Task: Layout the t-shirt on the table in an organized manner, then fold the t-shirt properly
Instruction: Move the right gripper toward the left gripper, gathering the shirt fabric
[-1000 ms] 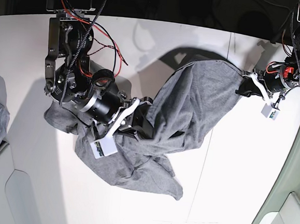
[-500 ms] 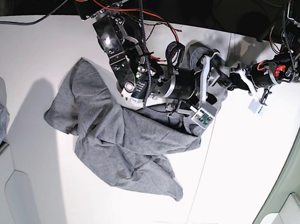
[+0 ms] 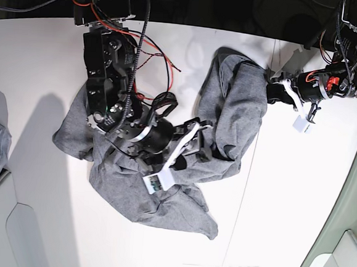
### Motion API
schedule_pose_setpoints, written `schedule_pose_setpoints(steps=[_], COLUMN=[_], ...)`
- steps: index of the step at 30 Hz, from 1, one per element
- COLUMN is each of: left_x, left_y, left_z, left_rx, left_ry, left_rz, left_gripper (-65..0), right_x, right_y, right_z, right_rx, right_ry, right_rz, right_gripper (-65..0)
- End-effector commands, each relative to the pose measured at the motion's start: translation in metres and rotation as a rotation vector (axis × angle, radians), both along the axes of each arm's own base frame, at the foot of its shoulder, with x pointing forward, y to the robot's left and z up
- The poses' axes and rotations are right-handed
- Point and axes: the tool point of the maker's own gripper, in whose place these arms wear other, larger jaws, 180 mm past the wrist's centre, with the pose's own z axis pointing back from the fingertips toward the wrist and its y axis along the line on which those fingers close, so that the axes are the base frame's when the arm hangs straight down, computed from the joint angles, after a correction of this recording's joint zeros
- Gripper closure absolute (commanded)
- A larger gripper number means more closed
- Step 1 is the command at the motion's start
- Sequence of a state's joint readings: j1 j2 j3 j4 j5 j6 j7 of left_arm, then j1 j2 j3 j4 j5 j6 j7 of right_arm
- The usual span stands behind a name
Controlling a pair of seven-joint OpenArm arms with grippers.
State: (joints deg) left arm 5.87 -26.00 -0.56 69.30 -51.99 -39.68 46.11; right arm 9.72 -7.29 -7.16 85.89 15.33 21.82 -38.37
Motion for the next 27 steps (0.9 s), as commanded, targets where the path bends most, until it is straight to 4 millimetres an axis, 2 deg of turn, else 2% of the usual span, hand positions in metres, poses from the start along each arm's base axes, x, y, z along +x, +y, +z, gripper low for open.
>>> schedule_pose_setpoints(steps=[1, 4, 7, 12, 16, 18, 23, 27], left_x=[0.003, 0.003, 0.002, 0.002, 0.003, 0.003, 0.002, 0.002], left_y=[0.004, 0.004, 0.004, 0.005, 0.005, 0.005, 0.005, 0.005], left_z=[0.004, 0.003, 0.003, 0.003, 0.003, 0.003, 0.003, 0.003], left_rx=[0.011, 0.012, 0.012, 0.015, 0.017, 0.016, 0.018, 0.018], left_ry=[-0.009, -0.008, -0.008, -0.008, -0.011, -0.012, -0.007, -0.007], left_rz=[-0.011, -0.011, -0.011, -0.012, -0.012, -0.011, -0.014, -0.014], left_gripper=[-1.7, -1.7, -1.7, -1.7, -1.7, -1.7, -1.7, -1.7], right_x=[0.009, 0.011, 0.002, -0.032, -0.066, -0.076, -0.087, -0.082], right_y=[-0.001, -0.023, -0.028, 0.001, 0.042, 0.054, 0.061, 0.061], right_z=[0.01, -0.003, 0.002, 0.001, -0.013, -0.027, -0.054, -0.057], right_rx=[0.033, 0.069, 0.187, 0.297, 0.269, 0.229, 0.191, 0.197], right_ry=[-0.022, 0.041, 0.064, 0.117, 0.158, 0.177, 0.219, 0.199], right_rz=[-0.013, -0.072, -0.049, 0.053, 0.16, 0.184, 0.185, 0.165], right_gripper=[-33.4, -33.4, -33.4, -33.1, -33.1, -33.2, -33.2, -33.1])
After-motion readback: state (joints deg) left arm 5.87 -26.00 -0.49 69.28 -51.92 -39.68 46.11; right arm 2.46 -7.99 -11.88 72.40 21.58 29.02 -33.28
